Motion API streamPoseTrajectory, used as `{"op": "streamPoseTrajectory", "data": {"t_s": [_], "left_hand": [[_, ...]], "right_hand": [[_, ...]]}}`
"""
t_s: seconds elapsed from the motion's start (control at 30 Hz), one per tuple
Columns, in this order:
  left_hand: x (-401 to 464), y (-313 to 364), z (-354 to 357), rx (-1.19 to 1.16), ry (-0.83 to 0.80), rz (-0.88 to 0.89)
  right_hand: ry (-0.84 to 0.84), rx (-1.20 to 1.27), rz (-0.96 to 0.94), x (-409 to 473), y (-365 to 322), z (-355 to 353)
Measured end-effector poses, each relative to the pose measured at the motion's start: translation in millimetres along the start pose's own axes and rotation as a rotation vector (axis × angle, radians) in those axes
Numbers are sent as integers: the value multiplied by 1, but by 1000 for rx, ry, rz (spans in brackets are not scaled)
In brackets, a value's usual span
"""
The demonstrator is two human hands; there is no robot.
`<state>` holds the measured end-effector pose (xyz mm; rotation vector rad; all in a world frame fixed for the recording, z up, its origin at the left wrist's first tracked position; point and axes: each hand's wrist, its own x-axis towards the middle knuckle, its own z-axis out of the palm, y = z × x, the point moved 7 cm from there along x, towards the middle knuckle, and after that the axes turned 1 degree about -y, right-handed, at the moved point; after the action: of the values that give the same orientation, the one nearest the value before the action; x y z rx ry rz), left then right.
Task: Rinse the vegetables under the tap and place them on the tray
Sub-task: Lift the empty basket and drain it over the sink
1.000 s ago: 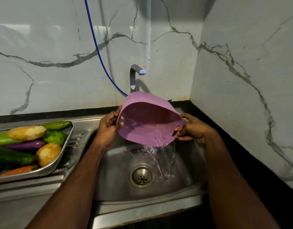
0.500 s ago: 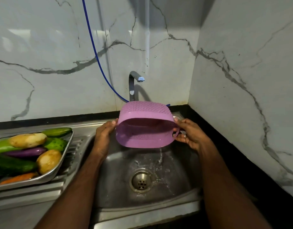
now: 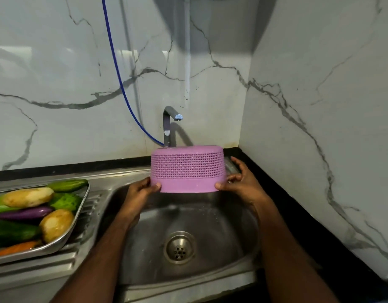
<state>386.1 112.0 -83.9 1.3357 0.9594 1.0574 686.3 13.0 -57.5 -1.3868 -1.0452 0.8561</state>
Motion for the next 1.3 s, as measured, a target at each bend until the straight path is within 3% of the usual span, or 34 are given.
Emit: {"op": "streamPoseTrajectory", "data": {"t_s": [0.27, 0.37, 0.7, 1.0, 1.17, 1.3], "left_hand": [[-6, 19, 45, 60, -61, 105], [-8, 18, 68, 101, -163, 99], [-12, 18, 177, 141, -361, 91], [-13, 19, 202, 249, -107, 159], [-34, 22, 209, 143, -311, 27], [-37, 17, 216, 248, -445, -56]], "right_hand": [[250, -233, -197, -58, -40, -14], [317, -280, -242, -89, -41, -36], [500, -381, -142, -145, -14, -98], [573, -521, -68, -149, -15, -124], [604, -520, -97, -145, -29, -131], [580, -562, -82, -140, -33, -131]]}}
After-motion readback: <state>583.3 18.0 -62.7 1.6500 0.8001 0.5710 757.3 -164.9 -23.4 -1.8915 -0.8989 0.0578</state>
